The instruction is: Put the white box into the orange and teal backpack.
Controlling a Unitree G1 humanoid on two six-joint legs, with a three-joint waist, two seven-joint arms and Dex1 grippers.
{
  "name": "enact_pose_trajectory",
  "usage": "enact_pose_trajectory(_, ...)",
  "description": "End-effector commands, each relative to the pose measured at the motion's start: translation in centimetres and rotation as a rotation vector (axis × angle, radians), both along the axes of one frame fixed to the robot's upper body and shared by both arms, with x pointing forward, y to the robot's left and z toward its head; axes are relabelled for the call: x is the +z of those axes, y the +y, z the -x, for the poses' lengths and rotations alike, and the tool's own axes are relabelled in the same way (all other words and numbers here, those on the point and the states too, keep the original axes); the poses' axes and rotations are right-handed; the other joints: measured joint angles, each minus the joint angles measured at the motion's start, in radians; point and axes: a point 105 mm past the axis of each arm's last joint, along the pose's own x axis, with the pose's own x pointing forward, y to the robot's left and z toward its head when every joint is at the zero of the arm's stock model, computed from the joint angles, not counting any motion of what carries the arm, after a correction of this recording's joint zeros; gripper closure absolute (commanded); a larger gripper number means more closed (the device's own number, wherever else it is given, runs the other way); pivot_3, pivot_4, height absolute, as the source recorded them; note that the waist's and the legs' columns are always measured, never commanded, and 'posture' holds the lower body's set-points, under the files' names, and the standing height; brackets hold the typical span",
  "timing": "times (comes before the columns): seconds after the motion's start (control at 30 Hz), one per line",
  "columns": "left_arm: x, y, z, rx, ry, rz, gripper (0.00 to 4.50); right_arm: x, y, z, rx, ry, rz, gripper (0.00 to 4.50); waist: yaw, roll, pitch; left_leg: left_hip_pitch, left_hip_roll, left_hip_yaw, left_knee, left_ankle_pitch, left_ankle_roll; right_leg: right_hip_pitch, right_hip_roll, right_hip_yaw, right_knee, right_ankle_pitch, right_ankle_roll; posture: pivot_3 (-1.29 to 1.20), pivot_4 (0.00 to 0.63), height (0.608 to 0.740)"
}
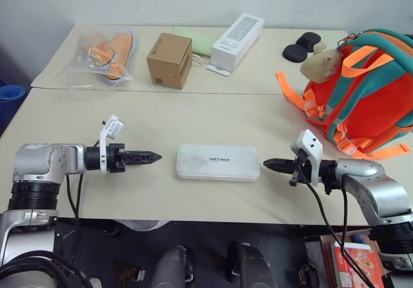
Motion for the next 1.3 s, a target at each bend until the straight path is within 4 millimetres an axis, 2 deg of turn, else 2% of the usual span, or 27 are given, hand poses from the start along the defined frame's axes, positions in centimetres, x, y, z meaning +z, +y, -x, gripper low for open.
enact_pose_trajectory(0.03, -0.8, -0.8, -0.1, 0.004, 0.067, -0.040, 0.02, 0.7, 0.3, -0.1, 0.023, -0.043, 0.000, 4.50, 0.000, 0.000, 0.000, 0.000, 0.000, 0.000, 0.000, 0.000, 0.000, 0.000, 0.000, 0.000, 0.000, 0.000, 0.000, 0.00, 0.150, 0.740)
enact_pose_trajectory(0.1, -1.9, -1.3, -0.6, 0.020, 0.124, -0.076, 0.02, 0.4, 0.3, -0.2, 0.028, -0.043, 0.004, 4.50, 0.004, 0.000, 0.000, 0.001, 0.000, 0.000, 0.000, 0.000, -0.001, 0.000, 0.000, 0.000, 0.001, 0.000, 0.000, 0.00, 0.150, 0.740)
enact_pose_trajectory(0.2, -1.7, -2.6, -1.1, -0.001, 0.154, -0.041, 0.02, 0.1, 0.4, -0.2, 0.034, -0.045, 0.011, 4.50, 0.008, 0.000, 0.000, 0.002, -0.001, -0.001, 0.001, 0.001, 0.000, 0.002, -0.001, 0.000, 0.000, 0.000, 0.000, 0.00, 0.150, 0.740)
enact_pose_trajectory(0.3, -2.0, -4.6, -2.4, 0.000, 0.154, -0.018, 0.02, 0.0, 0.8, -0.3, 0.037, -0.046, -0.002, 4.50, 0.014, 0.000, 0.000, 0.002, -0.001, -0.001, 0.002, 0.001, 0.000, 0.002, -0.002, 0.000, 0.001, 0.000, 0.000, 0.00, 0.150, 0.740)
enact_pose_trajectory(0.43, -3.2, -7.6, -1.9, -0.096, 0.173, -0.043, 0.02, -0.1, 1.4, -0.5, 0.043, -0.052, -0.019, 4.50, 0.027, 0.000, -0.001, 0.002, -0.001, -0.001, 0.005, 0.000, 0.000, 0.002, -0.002, 0.000, 0.001, 0.000, 0.000, 0.00, 0.150, 0.740)
enact_pose_trajectory(0.53, -3.2, -9.3, -1.4, -0.146, 0.209, 0.009, 0.02, -0.1, 1.8, -0.6, 0.045, -0.058, -0.025, 4.50, 0.027, 0.000, -0.001, 0.002, -0.002, -0.001, 0.006, 0.000, 0.000, 0.003, -0.003, 0.000, 0.001, 0.000, 0.000, 0.00, 0.150, 0.740)
enact_pose_trajectory(0.7, -1.7, -10.0, -1.9, -0.154, 0.209, 0.066, 0.02, -0.3, 1.9, -0.6, 0.023, -0.056, -0.036, 4.50, 0.027, 0.000, -0.001, 0.002, -0.001, -0.002, 0.008, -0.001, 0.000, 0.003, -0.003, 0.000, 0.001, 0.000, 0.000, 0.00, 0.150, 0.740)
enact_pose_trajectory(0.8, -0.5, -9.9, -2.0, -0.168, 0.200, 0.096, 0.59, -0.5, 1.9, -0.5, 0.022, -0.051, -0.037, 4.50, 0.022, 0.000, -0.001, 0.001, -0.001, -0.002, 0.008, -0.001, 0.000, 0.003, -0.003, 0.000, 0.001, 0.000, 0.000, 0.00, 0.150, 0.740)
enact_pose_trajectory(0.97, 0.7, -9.7, -1.7, -0.201, 0.183, 0.134, 2.17, -0.9, 1.9, -0.3, 0.012, -0.042, -0.043, 4.50, 0.009, 0.000, -0.001, -0.001, 0.001, -0.002, 0.008, -0.001, -0.001, 0.001, -0.002, 0.000, 0.002, 0.000, 0.000, 0.00, 0.150, 0.740)
enact_pose_trajectory(1.1, 1.3, -9.5, -1.0, -0.222, 0.165, 0.157, 3.24, -1.2, 1.5, -0.1, -0.004, -0.048, -0.046, 4.50, 0.001, 0.000, -0.001, 0.000, 0.001, -0.002, 0.008, -0.001, -0.001, 0.002, -0.003, 0.000, 0.002, 0.000, 0.000, 0.00, 0.150, 0.740)
enact_pose_trajectory(1.3, 3.2, -8.8, -0.9, -0.186, 0.132, 0.242, 3.28, -0.8, -0.2, 0.5, -0.085, -0.092, -0.062, 4.50, 0.002, 0.000, -0.001, -0.001, 0.001, -0.002, 0.007, -0.001, -0.001, 0.001, -0.002, 0.000, 0.002, 0.000, 0.000, 0.00, 0.150, 0.740)
